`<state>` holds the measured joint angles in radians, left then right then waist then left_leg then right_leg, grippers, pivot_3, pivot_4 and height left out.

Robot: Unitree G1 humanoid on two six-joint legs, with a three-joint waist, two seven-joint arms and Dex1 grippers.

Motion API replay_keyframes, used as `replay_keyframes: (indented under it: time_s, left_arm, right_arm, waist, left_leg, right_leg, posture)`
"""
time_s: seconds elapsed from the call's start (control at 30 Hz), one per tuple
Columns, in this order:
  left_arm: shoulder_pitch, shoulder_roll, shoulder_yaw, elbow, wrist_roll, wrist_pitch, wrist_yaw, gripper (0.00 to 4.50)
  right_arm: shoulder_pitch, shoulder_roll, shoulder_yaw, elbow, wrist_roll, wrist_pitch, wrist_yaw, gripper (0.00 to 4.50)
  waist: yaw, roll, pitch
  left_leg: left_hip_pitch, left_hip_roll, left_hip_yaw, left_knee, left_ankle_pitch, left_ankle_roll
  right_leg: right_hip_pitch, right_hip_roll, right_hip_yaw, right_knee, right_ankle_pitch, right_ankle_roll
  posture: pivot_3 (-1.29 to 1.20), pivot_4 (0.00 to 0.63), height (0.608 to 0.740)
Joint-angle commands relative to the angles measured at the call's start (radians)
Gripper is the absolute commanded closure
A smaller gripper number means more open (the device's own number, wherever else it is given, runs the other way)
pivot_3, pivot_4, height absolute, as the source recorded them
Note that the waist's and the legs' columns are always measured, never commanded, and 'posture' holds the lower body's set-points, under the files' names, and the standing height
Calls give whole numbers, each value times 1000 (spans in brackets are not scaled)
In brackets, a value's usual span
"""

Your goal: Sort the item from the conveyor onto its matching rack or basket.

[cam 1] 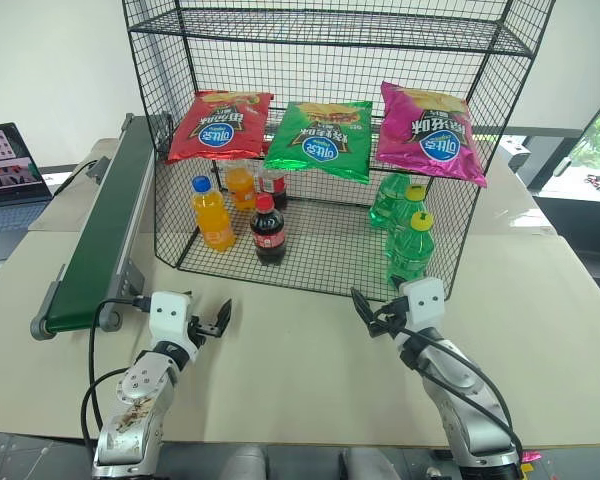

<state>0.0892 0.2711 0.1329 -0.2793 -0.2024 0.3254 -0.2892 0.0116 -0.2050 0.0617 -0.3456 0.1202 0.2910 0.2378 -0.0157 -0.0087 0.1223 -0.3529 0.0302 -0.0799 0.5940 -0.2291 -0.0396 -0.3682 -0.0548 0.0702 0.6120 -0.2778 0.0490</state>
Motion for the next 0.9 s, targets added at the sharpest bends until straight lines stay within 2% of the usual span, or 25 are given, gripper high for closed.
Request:
replay_keyframes:
  time_s: [0.03, 0.9]
  left_arm:
    - [-3, 13, 6, -36, -3, -32, -14, 46]
    - [-31, 15, -14, -4, 5, -59, -34, 46]
  right_arm:
    - [-7, -1, -3, -46, -1, -9, 3, 0]
    - [-1, -1, -2, -58, -11, -8, -4, 0]
  waist:
    - [0, 0, 0]
    - [-1, 0, 0]
  left_leg:
    - [0, 0, 0, 0, 0, 0]
    - [0, 0, 0, 0, 0, 0]
  right_leg:
    - [0, 0, 0, 0, 0, 0]
    - [0, 0, 0, 0, 0, 0]
  posture:
    - [0, 150, 738]
    - [0, 150, 738]
